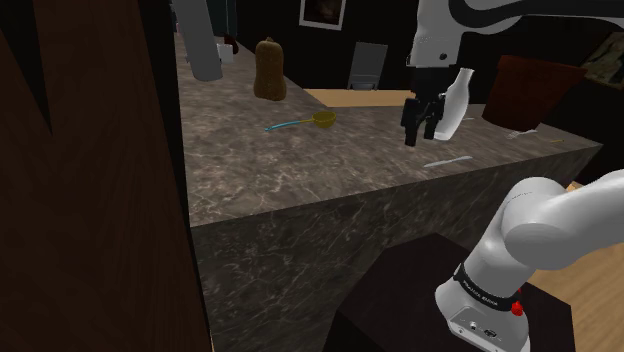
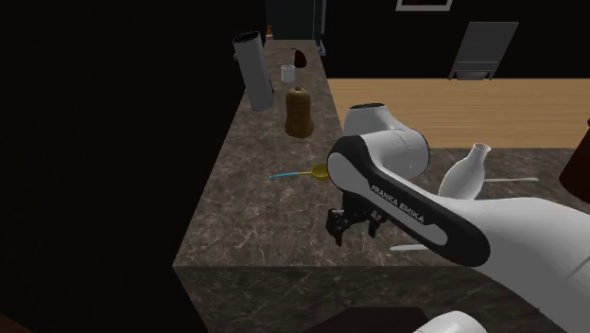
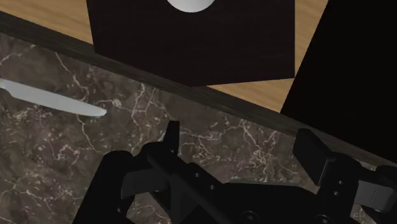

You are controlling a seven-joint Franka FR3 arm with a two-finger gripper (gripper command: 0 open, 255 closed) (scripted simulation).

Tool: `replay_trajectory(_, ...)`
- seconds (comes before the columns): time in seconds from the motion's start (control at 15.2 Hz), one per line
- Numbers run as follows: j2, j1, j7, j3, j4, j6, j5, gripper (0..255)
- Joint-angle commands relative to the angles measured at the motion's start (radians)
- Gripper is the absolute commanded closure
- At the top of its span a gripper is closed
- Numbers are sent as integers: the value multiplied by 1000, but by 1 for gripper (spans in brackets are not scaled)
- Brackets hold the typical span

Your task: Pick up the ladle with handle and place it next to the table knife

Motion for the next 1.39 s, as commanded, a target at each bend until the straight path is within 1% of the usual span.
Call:
replay_trajectory(0.0, 0, 0, 0, 0, 0, 0, 0, 0)
replay_trajectory(0.33, 159, 29, -245, -101, 85, 75, -77, 0)
replay_trajectory(0.66, 340, 63, -483, -183, 209, 139, -110, 0)
replay_trajectory(0.99, 535, 90, -716, -239, 366, 182, -102, 0)
replay_trajectory(1.32, 737, 102, -939, -264, 557, 196, -64, 0)
